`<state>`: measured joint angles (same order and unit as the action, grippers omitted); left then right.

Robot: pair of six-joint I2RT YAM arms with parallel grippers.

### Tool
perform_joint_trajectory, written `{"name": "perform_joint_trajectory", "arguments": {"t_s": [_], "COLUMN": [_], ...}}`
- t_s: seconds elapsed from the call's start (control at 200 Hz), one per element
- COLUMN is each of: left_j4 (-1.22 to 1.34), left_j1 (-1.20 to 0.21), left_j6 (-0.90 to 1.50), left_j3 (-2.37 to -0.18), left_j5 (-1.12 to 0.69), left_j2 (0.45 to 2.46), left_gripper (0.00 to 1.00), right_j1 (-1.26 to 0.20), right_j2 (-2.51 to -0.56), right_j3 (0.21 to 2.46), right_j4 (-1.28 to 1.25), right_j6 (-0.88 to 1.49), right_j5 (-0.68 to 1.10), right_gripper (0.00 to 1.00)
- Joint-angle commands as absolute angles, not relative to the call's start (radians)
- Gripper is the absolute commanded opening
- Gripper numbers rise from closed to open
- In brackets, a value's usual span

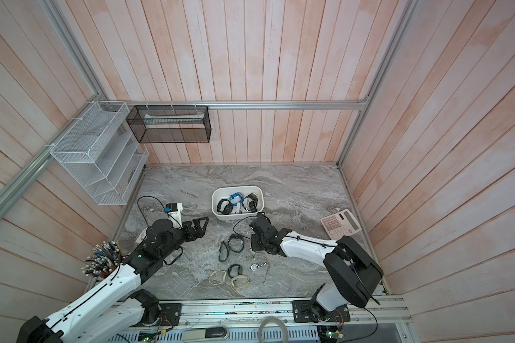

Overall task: Put the watch into the storage box
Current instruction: Pick up the watch at the center of the board, then place the watch in the storage box.

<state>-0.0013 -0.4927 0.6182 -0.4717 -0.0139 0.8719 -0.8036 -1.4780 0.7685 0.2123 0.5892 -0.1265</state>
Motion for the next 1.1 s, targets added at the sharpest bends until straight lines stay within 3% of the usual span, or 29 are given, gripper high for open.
{"name": "perform_joint_trajectory", "arguments": {"t_s": [0.0, 0.255, 0.645, 1.095], "left_j4": [-0.043, -0.109, -0.161, -0.174], "left_j1": [-0.490, -0.490, -0.492, -0.492], "left_j6": [0.614, 0.632, 0.658, 0.670], "left_j3": [-0.456, -0.406, -0.393, -0.385], "left_j5": [0.000, -0.003, -0.017, -0.032], "left_j2": [0.842, 0.735, 0.671, 0.660], "left_gripper": [1.00, 1.00, 0.99, 0.98], "right_j1": [-0.777, -0.698, -0.613, -0.603], "right_j2": [-1.410, -1.415, -1.678, -1.900], "right_j3": [0.846, 0.980, 1.251, 1.357], "right_j4": [0.278, 0.197, 0.140, 0.130], "right_j6": [0.532, 0.403, 0.277, 0.233], "right_j5": [-0.219, -0.242, -0.188, -0.170], "right_gripper": [0.00, 0.00, 0.00, 0.00]}}
